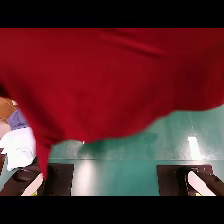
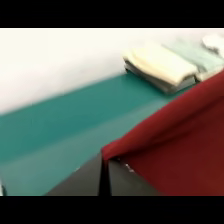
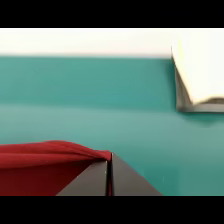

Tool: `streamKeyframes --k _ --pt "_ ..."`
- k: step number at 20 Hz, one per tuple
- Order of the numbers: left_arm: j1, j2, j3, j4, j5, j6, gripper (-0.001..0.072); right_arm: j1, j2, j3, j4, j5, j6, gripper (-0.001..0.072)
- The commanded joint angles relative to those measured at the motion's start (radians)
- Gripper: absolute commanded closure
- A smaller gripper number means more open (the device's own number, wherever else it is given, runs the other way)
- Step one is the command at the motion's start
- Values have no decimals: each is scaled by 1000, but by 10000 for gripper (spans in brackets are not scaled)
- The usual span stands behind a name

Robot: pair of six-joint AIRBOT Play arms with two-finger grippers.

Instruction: Fold the shirts.

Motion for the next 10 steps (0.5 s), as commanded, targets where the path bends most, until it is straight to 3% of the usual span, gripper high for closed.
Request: streamKeyframes --k 1,4,6,10 --pt "0 -67 -195 -14 -171 -20 683 21 -161 -33 3 117 8 697" --pt "0 -164 -487 -19 -104 -18 683 94 -311 -218 -8 138 -23 697" --pt "0 -256 -637 -19 19 -4 683 122 -409 -291 -7 91 -43 697" --pt "1 -465 -648 -36 323 109 683 131 -554 -289 -6 -15 -44 697"
